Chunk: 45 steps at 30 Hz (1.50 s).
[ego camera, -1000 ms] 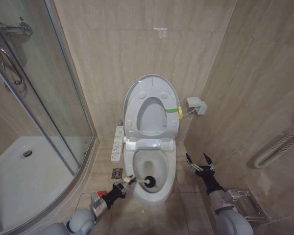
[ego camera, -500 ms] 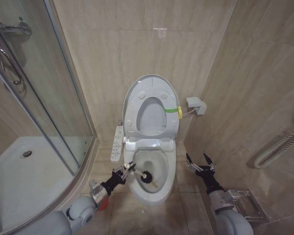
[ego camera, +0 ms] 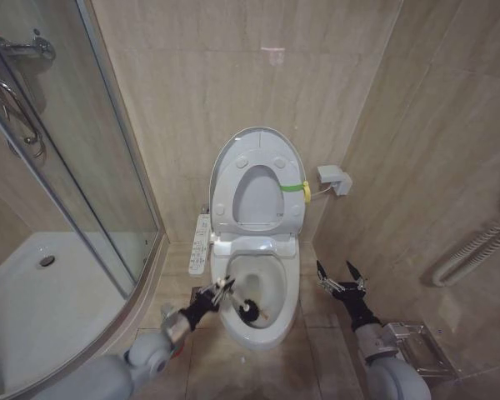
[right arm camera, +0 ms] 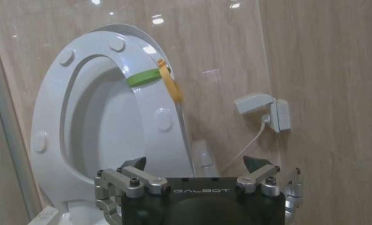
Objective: Open the toilet lid, clean the toilet bowl with a toilet brush, close the toilet lid, and flush.
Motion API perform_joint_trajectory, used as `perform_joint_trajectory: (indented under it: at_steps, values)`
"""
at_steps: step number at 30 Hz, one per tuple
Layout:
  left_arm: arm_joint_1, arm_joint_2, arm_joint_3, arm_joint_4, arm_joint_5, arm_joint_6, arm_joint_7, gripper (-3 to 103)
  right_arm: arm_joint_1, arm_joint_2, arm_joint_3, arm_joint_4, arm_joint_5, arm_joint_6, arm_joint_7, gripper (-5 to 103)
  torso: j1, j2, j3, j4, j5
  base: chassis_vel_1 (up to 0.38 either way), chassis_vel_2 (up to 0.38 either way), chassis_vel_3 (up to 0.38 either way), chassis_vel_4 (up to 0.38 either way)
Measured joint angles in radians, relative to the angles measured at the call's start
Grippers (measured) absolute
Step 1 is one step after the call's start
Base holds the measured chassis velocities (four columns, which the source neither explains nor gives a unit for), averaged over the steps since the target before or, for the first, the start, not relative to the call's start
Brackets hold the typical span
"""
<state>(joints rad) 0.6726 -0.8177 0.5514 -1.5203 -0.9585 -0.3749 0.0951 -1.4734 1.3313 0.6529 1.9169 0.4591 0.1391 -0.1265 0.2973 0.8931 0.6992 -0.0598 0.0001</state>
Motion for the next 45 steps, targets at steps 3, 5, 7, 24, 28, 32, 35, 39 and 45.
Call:
perform_joint_trajectory:
  at_steps: [3, 5, 7, 24, 28, 32, 35, 39, 45]
  values:
    - [-0.028, -0.029, 0.001, 0.03, -0.04, 0.005, 0.001, 22, 0.0, 0.0, 0.0, 0.0, 0.0, 0.0, 0.0, 100, 0.0, 0.0, 0.0, 0.0, 0.0, 0.0, 0.0, 0.0, 0.0]
    - [-0.04, -0.038, 0.0, 0.037, -0.051, 0.005, 0.002, 22, 0.0, 0.0, 0.0, 0.0, 0.0, 0.0, 0.0, 100, 0.0, 0.0, 0.0, 0.0001, -0.0001, 0.0, 0.0, 0.0, 0.0]
    - [-0.041, -0.031, 0.0, 0.013, -0.053, 0.005, 0.001, 22, 0.0, 0.0, 0.0, 0.0, 0.0, 0.0, 0.0, 100, 0.0, 0.0, 0.0, 0.0004, 0.0, 0.0, 0.0, 0.0, 0.0]
    - [0.065, -0.001, -0.036, 0.003, 0.021, -0.03, 0.047, 22, 0.0, 0.0, 0.0, 0.0, 0.0, 0.0, 0.0, 100, 0.0, 0.0, 0.0, 0.0004, -0.0001, 0.0, 0.0, 0.0, 0.0]
    - [0.041, -0.014, -0.042, 0.058, 0.008, -0.04, 0.068, 22, 0.0, 0.0, 0.0, 0.0, 0.0, 0.0, 0.0, 100, 0.0, 0.0, 0.0, 0.0003, -0.0002, 0.0, 0.0, 0.0, 0.0]
    - [0.005, -0.029, -0.049, 0.126, -0.002, -0.056, 0.096, 22, 0.0, 0.0, 0.0, 0.0, 0.0, 0.0, 0.0, 100, 0.0, 0.0, 0.0, 0.0003, -0.0001, 0.0, 0.0, 0.0, 0.0]
    - [-0.008, -0.028, -0.056, 0.112, -0.009, -0.061, 0.09, 22, 0.0, 0.0, 0.0, 0.0, 0.0, 0.0, 0.0, 100, 0.0, 0.0, 0.0, 0.0004, -0.0002, 0.0, 0.0, 0.0, 0.0]
    - [0.016, -0.006, -0.052, 0.006, 0.003, -0.056, 0.062, 22, 0.0, 0.0, 0.0, 0.0, 0.0, 0.0, 0.0, 100, 0.0, 0.0, 0.0, 0.0002, 0.0, 0.0, 0.0, 0.0, 0.0]
    - [0.074, 0.013, -0.038, -0.078, 0.034, -0.034, 0.044, 22, 0.0, 0.0, 0.0, 0.0, 0.0, 0.0, 0.0, 100, 0.0, 0.0, 0.0, 0.0005, 0.0, 0.0, 0.0, 0.0, 0.0]
